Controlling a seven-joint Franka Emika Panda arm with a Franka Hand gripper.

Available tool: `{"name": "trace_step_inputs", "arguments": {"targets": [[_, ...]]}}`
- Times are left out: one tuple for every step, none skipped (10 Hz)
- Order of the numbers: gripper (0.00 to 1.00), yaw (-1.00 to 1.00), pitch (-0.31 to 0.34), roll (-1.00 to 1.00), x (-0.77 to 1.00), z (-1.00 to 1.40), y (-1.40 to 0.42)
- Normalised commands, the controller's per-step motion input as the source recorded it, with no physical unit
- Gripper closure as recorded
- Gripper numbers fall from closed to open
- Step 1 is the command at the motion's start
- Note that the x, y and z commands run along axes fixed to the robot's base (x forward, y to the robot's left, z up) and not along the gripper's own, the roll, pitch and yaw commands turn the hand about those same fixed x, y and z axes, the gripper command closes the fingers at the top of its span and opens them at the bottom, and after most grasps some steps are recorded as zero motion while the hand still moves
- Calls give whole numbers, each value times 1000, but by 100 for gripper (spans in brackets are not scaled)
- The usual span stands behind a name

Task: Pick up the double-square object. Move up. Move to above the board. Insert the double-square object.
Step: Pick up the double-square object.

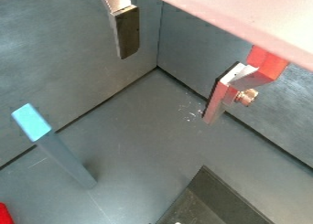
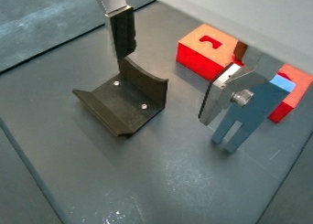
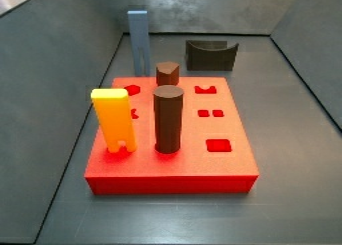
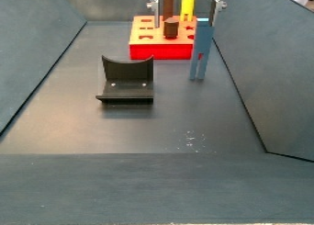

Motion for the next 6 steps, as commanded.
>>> {"name": "trace_step_inputs", "arguments": {"targets": [[0, 0, -197, 23, -871, 0, -200], [0, 29, -146, 156, -871, 0, -474], [0, 294, -96, 77, -680, 0, -489], [0, 351, -84, 21, -537, 0, -469], [0, 354, -41, 71, -354, 0, -440], [0, 297, -4, 116, -191, 0, -534]]}}
